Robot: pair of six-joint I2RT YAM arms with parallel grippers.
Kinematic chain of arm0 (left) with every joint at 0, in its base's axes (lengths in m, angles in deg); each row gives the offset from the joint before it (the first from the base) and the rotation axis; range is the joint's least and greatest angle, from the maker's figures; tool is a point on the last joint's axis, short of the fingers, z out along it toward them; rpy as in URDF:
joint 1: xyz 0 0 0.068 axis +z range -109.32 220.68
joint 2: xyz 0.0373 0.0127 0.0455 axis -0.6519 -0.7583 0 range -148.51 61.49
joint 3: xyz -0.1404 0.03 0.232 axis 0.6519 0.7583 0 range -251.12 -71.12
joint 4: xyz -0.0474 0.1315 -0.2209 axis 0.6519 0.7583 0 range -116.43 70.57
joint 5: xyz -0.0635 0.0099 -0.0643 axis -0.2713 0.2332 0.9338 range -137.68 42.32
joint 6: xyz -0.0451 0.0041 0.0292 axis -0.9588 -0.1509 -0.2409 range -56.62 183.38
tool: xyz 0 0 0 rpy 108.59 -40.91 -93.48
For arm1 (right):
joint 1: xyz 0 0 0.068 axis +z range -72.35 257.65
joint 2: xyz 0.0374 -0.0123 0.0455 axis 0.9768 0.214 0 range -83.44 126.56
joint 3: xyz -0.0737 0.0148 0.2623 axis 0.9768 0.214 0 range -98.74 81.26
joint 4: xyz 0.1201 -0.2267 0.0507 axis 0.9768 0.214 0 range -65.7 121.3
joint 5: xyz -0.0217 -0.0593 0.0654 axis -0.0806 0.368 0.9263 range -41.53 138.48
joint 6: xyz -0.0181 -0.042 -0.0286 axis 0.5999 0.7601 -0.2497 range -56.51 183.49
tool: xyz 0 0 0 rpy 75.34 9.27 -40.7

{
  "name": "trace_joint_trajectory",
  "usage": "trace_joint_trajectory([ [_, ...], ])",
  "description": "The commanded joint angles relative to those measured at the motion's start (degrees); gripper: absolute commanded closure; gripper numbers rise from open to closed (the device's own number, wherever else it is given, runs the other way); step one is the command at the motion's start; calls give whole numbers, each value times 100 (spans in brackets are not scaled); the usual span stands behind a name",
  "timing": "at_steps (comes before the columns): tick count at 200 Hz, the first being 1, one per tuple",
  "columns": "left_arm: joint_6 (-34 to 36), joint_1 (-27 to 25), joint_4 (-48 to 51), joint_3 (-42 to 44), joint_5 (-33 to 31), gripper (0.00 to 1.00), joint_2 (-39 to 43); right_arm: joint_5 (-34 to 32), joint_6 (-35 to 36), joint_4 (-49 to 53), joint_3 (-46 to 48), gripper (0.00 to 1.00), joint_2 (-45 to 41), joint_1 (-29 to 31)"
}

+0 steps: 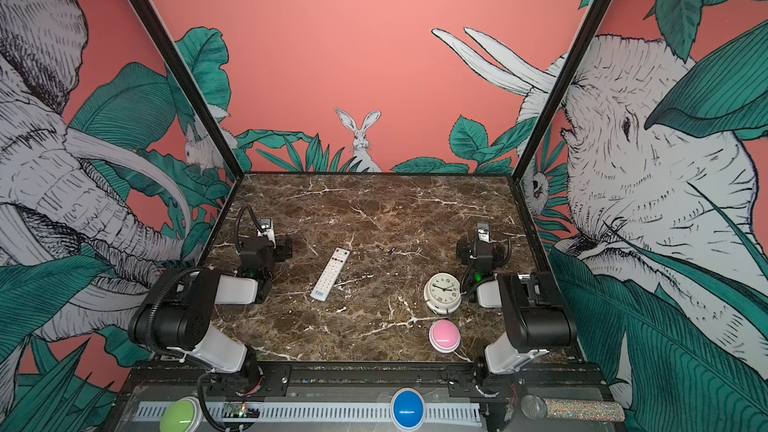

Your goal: Load the batteries into the remote control

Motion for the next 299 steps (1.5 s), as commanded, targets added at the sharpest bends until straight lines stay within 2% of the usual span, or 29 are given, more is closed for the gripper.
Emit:
trace_joint_trajectory([
  [1,26,18,-123,22,30,0,105,-10,-26,-211,-10,1,-101,-20],
  [107,28,27,-133,31,30,0,113,2,-5,-240,3,1,-120,-21],
  [141,56,22,-31,-16,48,0,169,78,20,539,-179,1,-623,-21],
  [168,95,27,571,-232,82,0,458,138,18,1011,-250,1,-986,3],
  [205,-160,13,2438,-667,-216,0,1250,414,-217,2122,-359,1,-1781,107],
  [228,-391,23,3934,-1156,84,0,1618,622,-477,3153,-640,1,-2226,223],
  [246,-1040,13,5387,-1727,-16,0,1869,768,-806,3952,-893,1,-2540,310],
  [282,-1693,7,7543,-2888,856,1,1974,1371,-1232,5015,-1296,1,-2865,547],
  [299,-1730,-122,8059,-3191,1276,0,1916,1450,-1198,5506,-1586,1,-2775,827],
])
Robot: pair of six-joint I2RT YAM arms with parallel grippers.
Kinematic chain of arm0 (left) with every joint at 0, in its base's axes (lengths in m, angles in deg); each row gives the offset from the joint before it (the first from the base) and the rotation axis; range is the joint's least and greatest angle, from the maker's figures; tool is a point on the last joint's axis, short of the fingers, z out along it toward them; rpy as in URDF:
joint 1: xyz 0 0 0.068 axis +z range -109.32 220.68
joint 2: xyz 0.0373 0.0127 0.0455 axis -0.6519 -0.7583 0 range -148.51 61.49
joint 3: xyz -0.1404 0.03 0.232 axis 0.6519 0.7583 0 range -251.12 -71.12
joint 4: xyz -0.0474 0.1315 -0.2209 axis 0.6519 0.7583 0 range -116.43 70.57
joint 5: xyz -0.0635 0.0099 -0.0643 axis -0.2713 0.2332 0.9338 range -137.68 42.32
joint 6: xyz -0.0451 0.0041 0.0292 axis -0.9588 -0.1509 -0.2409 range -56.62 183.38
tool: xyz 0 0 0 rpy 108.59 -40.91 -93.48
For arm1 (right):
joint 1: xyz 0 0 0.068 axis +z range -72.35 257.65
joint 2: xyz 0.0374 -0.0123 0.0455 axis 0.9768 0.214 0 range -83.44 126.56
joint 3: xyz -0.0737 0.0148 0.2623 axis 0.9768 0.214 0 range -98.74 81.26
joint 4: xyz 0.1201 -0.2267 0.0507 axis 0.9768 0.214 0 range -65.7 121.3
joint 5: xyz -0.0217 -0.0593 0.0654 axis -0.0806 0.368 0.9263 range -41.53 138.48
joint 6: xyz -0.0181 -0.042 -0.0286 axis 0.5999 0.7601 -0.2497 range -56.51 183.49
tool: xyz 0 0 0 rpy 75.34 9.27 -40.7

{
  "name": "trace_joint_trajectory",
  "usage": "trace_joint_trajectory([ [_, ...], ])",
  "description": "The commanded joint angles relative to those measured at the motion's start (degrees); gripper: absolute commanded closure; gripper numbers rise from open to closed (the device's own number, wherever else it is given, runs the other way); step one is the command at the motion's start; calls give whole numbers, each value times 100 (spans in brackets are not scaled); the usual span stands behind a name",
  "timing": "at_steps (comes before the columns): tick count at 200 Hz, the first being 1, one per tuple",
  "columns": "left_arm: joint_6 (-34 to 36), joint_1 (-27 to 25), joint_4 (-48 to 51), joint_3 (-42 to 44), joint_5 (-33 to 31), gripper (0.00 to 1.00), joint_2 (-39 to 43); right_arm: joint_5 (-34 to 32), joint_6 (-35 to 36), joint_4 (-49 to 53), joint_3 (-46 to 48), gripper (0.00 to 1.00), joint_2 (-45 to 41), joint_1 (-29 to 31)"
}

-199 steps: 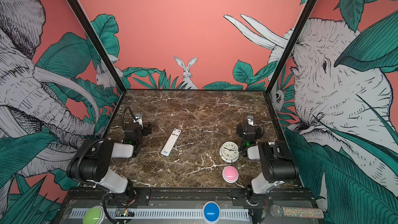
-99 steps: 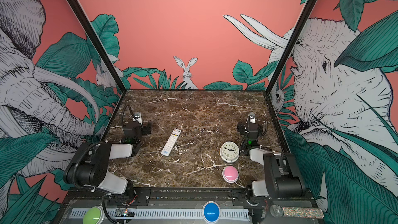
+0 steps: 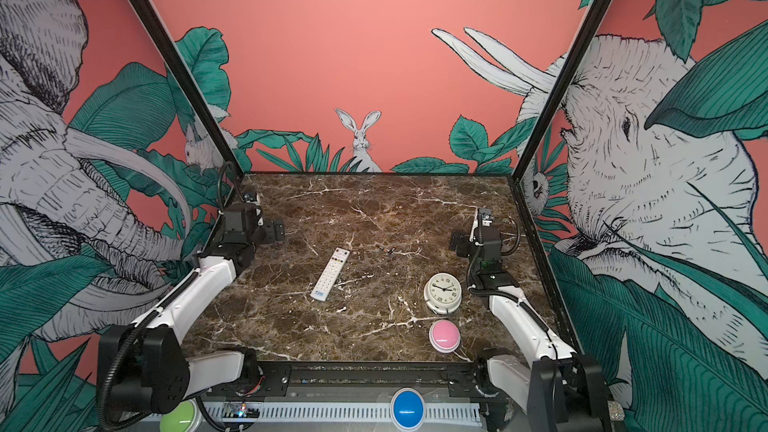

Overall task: Load the batteries into the remote control
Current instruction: 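Reach the left gripper over the white remote while the right gripper nears the batteries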

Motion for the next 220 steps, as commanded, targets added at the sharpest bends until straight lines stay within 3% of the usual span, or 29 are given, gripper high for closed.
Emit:
trace_joint_trajectory([
  [1,-448,-127,1815,-448,778,0,23,400,-221,1060,-383,1,50,320],
  [59,-437,-1309,2899,-1263,1455,0,-781,1011,-94,1915,-978,1,323,928],
  [123,-614,-2349,2823,-1579,1631,1,-1739,1107,102,2435,-1330,1,447,1608],
  [220,-805,-2736,2784,-2024,1335,1,-2947,1252,272,2554,-1262,1,523,1924],
])
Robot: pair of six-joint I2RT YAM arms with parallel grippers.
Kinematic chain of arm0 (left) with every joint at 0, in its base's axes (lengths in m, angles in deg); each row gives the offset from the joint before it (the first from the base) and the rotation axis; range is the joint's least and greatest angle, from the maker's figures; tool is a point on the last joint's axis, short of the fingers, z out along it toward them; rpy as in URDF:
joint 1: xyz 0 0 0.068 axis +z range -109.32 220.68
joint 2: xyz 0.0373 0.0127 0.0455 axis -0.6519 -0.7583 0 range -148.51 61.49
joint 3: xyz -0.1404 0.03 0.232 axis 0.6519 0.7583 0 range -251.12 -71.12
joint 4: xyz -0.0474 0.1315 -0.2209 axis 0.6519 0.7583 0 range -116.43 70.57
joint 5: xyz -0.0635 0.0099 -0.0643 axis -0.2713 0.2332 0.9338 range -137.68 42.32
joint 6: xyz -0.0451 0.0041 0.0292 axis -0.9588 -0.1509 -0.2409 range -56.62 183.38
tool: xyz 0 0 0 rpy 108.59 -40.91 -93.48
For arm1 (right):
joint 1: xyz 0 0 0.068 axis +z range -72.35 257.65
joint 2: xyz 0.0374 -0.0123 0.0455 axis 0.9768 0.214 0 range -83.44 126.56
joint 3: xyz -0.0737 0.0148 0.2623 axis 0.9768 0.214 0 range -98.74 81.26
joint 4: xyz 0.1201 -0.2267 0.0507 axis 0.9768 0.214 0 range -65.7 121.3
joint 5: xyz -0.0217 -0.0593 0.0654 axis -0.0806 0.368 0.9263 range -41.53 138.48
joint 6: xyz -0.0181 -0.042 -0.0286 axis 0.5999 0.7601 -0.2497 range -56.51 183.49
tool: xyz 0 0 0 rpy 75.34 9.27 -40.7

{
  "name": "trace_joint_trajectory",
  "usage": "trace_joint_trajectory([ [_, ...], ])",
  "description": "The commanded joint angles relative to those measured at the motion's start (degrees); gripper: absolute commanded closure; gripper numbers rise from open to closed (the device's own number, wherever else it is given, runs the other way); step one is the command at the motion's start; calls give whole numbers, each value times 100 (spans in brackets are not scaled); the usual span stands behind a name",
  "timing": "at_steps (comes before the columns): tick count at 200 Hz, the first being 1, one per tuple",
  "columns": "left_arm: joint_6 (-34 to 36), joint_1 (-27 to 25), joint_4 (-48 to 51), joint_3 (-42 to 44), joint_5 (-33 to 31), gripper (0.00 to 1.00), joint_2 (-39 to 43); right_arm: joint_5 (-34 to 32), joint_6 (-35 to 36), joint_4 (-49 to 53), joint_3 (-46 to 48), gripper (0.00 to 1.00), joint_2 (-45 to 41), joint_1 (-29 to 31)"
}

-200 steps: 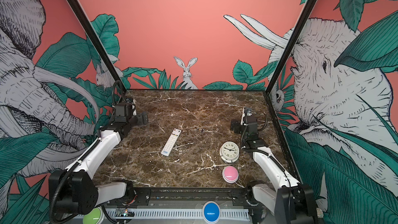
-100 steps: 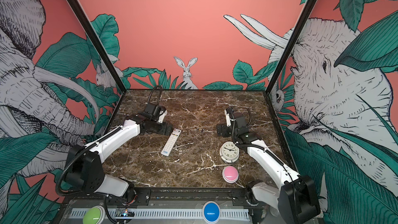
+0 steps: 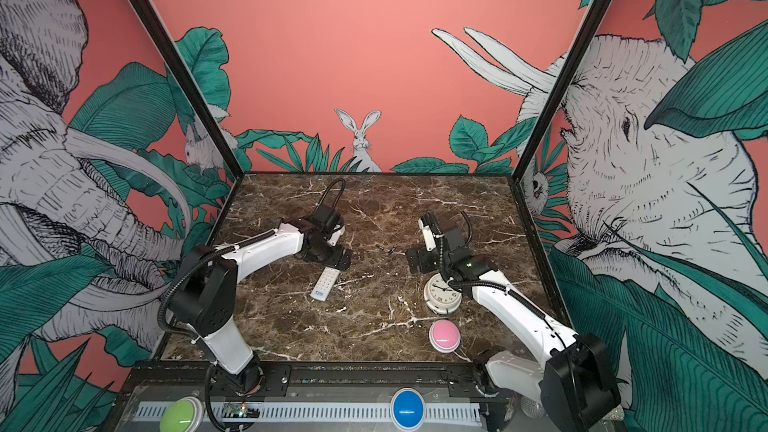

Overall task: Load the batteries into the remote control
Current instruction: 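Reach the left gripper over the white remote while the right gripper nears the batteries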

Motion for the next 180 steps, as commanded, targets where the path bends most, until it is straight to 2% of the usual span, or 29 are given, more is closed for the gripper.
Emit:
trace_joint_trajectory([
  [1,-151,-102,114,-198,-148,1,-80,57,173,129,-39,1,40,30],
  [87,-156,-272,342,-386,-716,3,-486,57,287,131,-71,2,23,33],
  [141,-222,-290,265,-291,-836,6,-584,92,307,136,-58,4,-54,30],
  [180,-260,-288,202,-277,-904,12,-636,97,272,113,-45,4,-75,28],
])
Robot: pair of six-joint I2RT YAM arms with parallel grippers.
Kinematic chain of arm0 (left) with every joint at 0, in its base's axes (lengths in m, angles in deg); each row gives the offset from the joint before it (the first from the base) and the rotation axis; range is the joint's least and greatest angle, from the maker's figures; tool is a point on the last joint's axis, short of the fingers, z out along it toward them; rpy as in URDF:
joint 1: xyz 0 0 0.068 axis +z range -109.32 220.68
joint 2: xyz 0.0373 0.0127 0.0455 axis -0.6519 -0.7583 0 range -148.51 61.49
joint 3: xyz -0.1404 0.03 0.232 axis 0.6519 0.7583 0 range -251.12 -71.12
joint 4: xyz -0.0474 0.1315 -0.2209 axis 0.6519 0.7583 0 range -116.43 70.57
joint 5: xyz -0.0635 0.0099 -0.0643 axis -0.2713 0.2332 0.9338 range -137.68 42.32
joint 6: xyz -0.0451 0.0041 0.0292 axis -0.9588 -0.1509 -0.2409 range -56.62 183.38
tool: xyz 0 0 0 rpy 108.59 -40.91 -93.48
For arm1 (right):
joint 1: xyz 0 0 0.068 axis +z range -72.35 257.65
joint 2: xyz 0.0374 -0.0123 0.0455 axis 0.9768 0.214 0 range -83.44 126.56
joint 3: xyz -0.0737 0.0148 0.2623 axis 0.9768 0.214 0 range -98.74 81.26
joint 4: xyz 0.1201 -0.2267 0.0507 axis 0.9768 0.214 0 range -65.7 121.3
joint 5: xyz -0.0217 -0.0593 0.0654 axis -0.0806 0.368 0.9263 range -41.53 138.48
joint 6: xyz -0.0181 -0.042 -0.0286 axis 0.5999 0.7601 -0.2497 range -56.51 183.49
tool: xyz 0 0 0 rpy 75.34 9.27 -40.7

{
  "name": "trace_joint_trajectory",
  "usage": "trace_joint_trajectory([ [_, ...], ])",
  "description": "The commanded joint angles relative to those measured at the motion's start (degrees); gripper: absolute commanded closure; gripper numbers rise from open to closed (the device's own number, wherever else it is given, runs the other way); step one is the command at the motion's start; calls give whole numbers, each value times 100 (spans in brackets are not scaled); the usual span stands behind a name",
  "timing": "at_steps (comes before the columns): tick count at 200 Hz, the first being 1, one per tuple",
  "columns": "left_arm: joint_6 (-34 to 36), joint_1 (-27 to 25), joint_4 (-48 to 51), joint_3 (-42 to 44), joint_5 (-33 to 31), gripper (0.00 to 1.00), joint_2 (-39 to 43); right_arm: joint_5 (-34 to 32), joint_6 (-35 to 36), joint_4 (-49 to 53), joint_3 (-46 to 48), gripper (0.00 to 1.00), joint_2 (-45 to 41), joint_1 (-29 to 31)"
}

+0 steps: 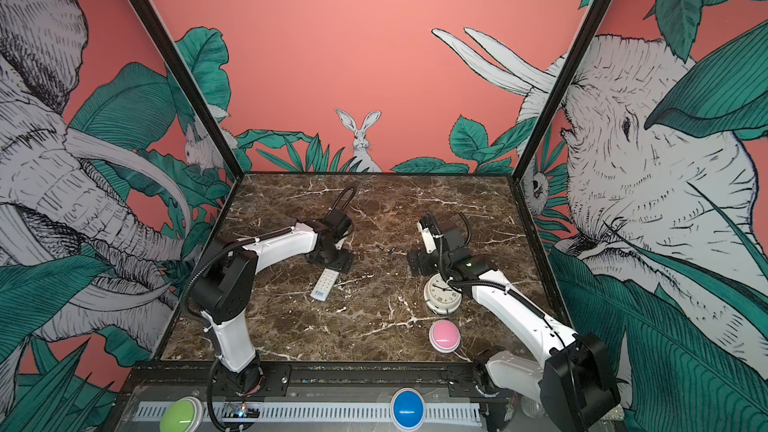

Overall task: Load the batteries into the remote control
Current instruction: 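Reach the left gripper over the white remote while the right gripper nears the batteries, then close the left gripper on the white remote's lower end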

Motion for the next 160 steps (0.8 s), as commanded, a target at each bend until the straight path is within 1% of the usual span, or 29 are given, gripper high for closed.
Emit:
trace_joint_trajectory([
  [1,-92,-28,66,-31,-132,13,-22,78,29,-52,-49,4,-85,31],
  [67,-133,-37,-21,12,-140,25,-99,78,-10,-62,-45,5,-103,30],
  [114,-160,-41,-75,43,-142,27,-190,79,-10,-67,-46,5,-146,33],
  [160,-188,-46,-168,115,-85,33,-211,82,-11,-63,-63,5,-177,32],
])
